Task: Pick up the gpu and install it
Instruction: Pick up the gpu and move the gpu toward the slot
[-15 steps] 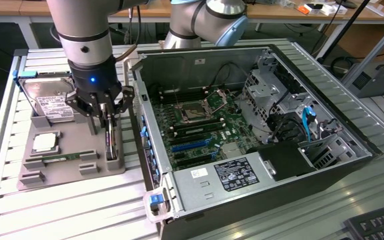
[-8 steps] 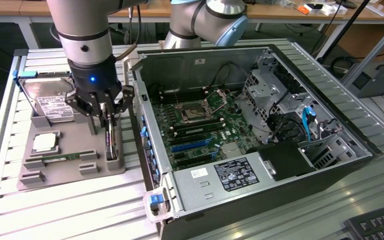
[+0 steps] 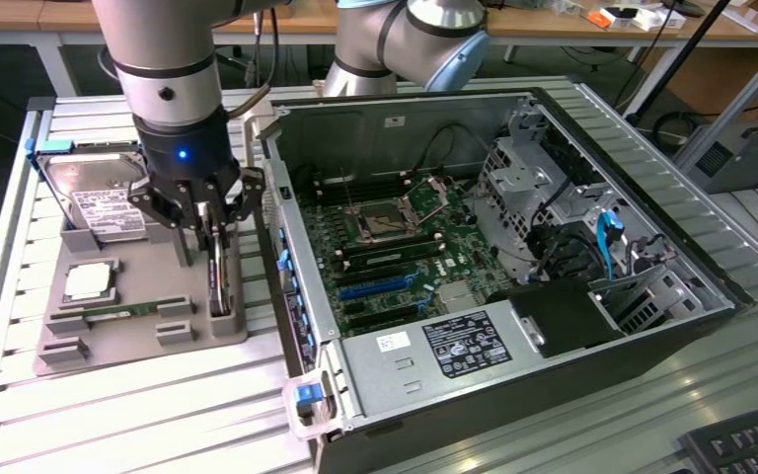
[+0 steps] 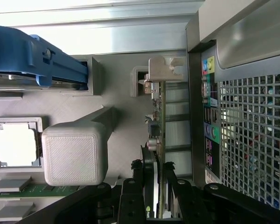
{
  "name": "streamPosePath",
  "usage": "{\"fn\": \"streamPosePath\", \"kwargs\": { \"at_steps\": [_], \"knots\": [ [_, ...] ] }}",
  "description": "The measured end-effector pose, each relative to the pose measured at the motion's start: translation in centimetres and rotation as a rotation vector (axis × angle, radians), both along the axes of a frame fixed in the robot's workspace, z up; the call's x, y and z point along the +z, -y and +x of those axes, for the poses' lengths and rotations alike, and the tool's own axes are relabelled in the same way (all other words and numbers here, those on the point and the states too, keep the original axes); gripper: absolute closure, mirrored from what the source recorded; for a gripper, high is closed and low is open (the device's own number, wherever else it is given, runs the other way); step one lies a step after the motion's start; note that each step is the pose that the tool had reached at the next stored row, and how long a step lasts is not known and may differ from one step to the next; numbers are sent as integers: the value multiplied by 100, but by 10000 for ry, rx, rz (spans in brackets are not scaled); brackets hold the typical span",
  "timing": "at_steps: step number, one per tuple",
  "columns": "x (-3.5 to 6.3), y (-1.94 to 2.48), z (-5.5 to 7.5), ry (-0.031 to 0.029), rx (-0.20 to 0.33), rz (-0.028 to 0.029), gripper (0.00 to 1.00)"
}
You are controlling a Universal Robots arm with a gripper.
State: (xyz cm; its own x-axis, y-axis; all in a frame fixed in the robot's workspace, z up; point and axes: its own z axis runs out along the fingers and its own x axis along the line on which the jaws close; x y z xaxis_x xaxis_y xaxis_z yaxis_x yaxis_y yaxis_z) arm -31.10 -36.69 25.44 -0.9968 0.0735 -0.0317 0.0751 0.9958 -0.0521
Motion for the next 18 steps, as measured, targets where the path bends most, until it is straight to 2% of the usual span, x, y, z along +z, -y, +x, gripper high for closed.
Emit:
{"fn": "streamPosePath", "kwargs": {
  "at_steps": [18],
  "knots": [
    [49,0,0,0,0,0,71]
  ]
}}
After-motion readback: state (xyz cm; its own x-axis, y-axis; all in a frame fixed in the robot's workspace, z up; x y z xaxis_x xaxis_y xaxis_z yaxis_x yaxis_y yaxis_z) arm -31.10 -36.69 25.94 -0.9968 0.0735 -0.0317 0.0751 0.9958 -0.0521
